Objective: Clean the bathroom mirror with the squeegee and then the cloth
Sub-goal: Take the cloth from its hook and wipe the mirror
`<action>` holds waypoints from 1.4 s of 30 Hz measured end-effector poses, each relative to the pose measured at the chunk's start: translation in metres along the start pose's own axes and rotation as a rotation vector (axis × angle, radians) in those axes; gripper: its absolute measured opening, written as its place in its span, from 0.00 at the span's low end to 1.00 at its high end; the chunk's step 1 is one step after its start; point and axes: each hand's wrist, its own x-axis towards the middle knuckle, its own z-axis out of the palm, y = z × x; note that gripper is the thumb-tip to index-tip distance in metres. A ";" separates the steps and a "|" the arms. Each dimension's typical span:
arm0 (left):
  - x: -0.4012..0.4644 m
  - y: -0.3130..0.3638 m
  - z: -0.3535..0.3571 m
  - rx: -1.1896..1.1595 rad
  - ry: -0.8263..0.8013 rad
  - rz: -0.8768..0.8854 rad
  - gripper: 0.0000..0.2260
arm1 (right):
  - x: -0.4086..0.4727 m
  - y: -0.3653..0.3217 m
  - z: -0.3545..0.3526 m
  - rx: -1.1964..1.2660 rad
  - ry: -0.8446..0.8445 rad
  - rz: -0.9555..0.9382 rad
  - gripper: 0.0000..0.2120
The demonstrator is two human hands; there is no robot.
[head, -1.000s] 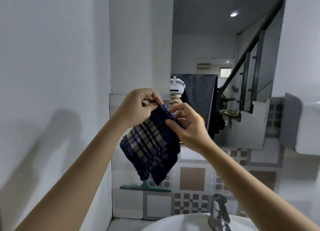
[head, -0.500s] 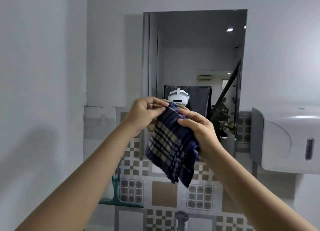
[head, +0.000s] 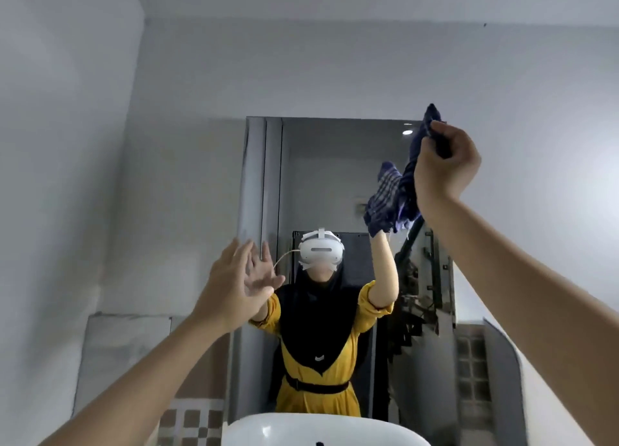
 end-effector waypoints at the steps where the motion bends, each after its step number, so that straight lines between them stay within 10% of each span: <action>1: 0.002 -0.007 0.007 0.044 -0.032 -0.005 0.42 | 0.012 0.005 0.010 -0.047 -0.011 -0.057 0.13; 14: -0.003 -0.073 0.062 0.575 -0.221 0.054 0.77 | 0.042 0.083 0.070 -0.397 -0.020 -0.271 0.14; 42: -0.007 -0.082 0.058 0.636 -0.187 0.076 0.73 | -0.103 0.039 0.249 -0.709 -0.571 -0.576 0.27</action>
